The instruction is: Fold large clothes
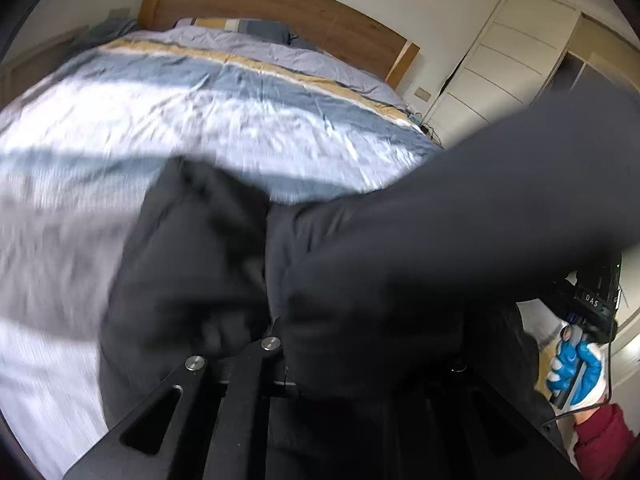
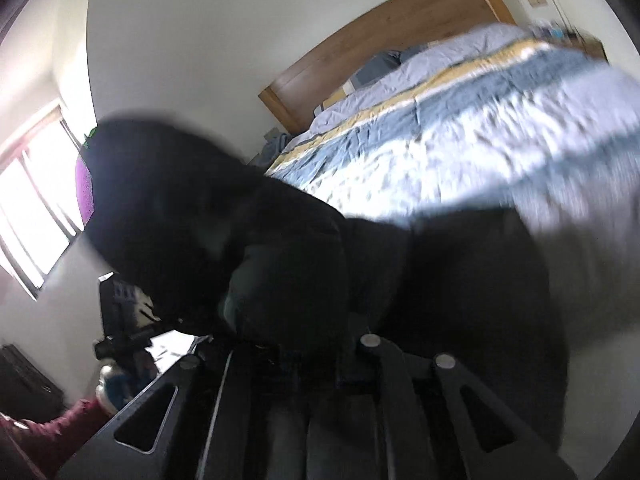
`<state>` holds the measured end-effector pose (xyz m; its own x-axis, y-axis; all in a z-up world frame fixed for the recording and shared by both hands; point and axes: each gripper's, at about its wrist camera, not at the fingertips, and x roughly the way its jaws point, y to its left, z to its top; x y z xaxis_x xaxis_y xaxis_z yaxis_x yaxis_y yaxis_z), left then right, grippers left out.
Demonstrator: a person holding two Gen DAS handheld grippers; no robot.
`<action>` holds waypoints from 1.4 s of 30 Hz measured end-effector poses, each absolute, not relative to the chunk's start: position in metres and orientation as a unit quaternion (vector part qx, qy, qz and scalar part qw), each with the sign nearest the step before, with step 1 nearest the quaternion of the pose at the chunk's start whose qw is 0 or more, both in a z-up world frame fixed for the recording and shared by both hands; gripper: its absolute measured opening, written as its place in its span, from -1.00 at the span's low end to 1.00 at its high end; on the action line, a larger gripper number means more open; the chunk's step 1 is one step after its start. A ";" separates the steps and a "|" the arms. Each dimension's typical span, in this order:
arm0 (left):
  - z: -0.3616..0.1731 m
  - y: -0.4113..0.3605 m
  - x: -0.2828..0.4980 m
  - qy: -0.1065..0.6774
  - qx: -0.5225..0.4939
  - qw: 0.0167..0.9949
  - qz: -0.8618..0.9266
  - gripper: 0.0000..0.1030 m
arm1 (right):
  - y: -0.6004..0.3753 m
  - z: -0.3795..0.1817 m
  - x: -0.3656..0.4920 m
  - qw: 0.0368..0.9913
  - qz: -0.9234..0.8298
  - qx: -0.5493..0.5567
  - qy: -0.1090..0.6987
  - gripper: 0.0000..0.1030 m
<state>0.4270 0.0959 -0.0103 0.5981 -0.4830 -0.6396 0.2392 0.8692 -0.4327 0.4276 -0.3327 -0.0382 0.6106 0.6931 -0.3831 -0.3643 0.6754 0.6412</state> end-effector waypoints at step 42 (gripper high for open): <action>0.050 0.028 0.430 0.387 -0.082 0.902 -0.170 0.47 | -0.252 0.044 0.410 0.888 0.320 0.034 0.329 0.14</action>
